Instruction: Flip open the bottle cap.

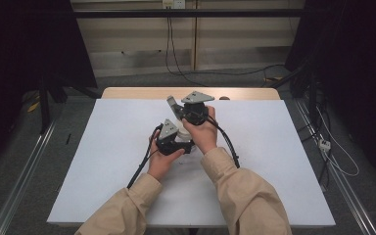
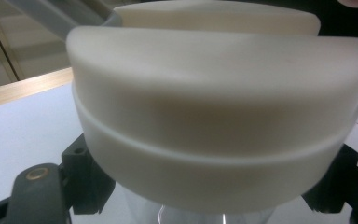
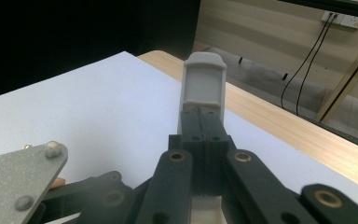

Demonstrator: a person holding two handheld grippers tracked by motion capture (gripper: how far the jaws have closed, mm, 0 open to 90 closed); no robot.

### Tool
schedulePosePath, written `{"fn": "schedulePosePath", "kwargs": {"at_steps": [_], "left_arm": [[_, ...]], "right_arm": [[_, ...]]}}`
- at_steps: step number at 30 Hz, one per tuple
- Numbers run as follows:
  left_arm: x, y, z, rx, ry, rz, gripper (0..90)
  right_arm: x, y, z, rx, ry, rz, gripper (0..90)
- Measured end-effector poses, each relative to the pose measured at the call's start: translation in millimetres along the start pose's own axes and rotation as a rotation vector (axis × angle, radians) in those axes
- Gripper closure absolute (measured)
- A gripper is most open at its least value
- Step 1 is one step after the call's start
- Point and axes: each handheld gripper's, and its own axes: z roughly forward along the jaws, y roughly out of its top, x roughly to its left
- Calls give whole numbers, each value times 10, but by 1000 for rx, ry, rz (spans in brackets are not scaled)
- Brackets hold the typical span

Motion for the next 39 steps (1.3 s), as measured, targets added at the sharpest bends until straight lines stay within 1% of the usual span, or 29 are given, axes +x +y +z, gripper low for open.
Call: {"fn": "schedulePosePath", "kwargs": {"at_steps": [3, 8, 16, 24, 25, 27, 29, 31, 32, 36, 37, 39], "left_arm": [[1, 1, -2, 4, 0, 6, 186], [-1, 0, 0, 1, 0, 2, 186], [1, 2, -4, 10, 0, 16, 186], [3, 2, -5, 11, 1, 18, 186], [1, 1, -3, 5, 1, 6, 186], [0, 0, -1, 1, 2, 0, 186], [2, -1, -1, 0, 0, -2, 186], [13, 1, -8, 8, 0, 8, 186], [8, -1, -5, 3, 0, -2, 186], [13, -2, -6, 2, -2, -5, 186], [11, -3, -3, -2, -2, -13, 186], [9, -2, -7, 2, 1, -9, 186]], "right_arm": [[-3, -8, 12, 2, 1, 3, 900], [-4, -7, 29, 8, 3, 4, 900], [-4, -4, 50, 21, 7, 5, 900], [-10, -23, 78, 35, 14, 21, 900], [-8, -28, 86, 35, 14, 21, 900], [-6, -29, 92, 35, 13, 23, 900], [-5, -33, 97, 34, 14, 24, 900], [-4, -36, 102, 33, 15, 24, 900], [-2, -36, 104, 33, 14, 25, 900], [10, -37, 106, 35, 9, 18, 900], [13, -40, 107, 36, 9, 14, 900], [12, -38, 105, 35, 10, 18, 900]]}}
